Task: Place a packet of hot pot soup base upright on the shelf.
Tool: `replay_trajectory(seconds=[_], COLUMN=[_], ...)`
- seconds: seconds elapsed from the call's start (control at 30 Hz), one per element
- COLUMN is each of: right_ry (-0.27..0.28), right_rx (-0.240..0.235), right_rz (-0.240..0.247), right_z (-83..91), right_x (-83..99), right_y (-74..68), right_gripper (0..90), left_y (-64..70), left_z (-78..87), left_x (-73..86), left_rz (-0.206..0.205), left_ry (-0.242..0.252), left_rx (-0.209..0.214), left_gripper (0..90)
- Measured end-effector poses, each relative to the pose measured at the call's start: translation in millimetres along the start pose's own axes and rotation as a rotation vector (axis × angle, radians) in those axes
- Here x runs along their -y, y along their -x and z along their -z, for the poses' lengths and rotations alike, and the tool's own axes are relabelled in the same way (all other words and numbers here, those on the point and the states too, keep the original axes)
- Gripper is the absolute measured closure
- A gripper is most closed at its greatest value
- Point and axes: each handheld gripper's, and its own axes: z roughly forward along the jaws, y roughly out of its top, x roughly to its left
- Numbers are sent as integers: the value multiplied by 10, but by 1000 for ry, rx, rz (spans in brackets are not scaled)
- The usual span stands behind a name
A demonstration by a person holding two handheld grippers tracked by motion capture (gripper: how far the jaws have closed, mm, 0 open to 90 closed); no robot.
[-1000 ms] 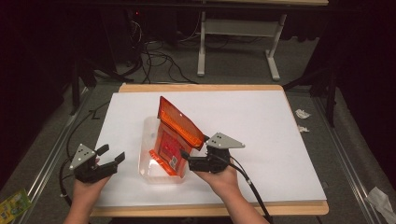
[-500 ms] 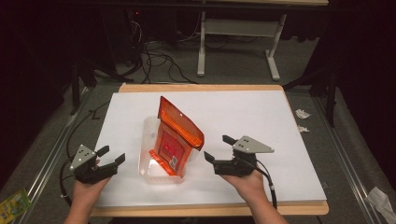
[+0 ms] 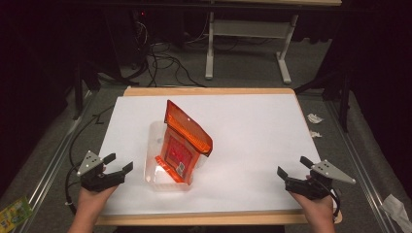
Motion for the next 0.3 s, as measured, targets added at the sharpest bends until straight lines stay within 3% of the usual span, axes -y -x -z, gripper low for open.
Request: replay_trajectory(seconds=[0.3], right_ry=[19], right_rx=[-59], right_rz=[12], right_z=[-59], right_x=[-33], right_y=[-102], right_gripper=[21], left_y=[23], left_z=[11], left_x=[11], left_rz=[5], left_ry=[-24], left_rx=[-21], left_gripper=[154])
